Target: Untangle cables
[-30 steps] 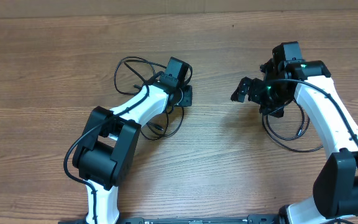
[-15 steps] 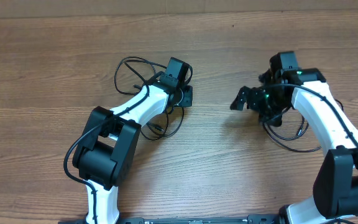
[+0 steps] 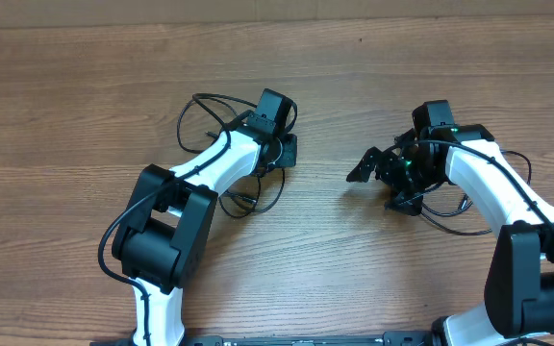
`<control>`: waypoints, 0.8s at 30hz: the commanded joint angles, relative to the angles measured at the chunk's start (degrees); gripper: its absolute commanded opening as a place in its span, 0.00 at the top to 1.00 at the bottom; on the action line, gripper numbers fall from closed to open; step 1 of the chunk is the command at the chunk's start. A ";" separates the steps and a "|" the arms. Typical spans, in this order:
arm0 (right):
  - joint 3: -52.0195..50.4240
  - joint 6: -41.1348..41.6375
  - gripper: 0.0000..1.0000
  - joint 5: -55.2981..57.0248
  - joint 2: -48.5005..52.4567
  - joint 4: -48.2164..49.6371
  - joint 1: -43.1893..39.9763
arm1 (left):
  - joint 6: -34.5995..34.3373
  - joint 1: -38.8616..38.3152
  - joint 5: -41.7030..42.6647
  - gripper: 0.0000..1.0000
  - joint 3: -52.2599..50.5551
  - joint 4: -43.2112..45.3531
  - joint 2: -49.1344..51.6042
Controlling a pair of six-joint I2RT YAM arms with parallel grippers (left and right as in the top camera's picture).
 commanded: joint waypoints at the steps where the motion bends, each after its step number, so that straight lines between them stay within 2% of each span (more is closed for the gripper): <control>1: -0.37 0.59 0.00 -1.44 0.15 0.42 0.39 | 1.57 -0.17 -0.31 0.96 -0.76 -1.16 0.50; 12: -0.37 0.57 0.00 -1.42 0.15 1.25 1.14 | 3.10 -0.17 0.17 0.96 -0.76 0.28 0.50; 17: -0.37 0.59 0.00 -1.42 0.15 1.97 1.14 | 9.49 -0.17 3.26 0.96 -0.76 0.72 0.50; 24: -0.37 0.59 0.00 -1.42 0.15 1.90 1.14 | 15.89 -0.39 2.71 0.96 -0.76 1.05 0.50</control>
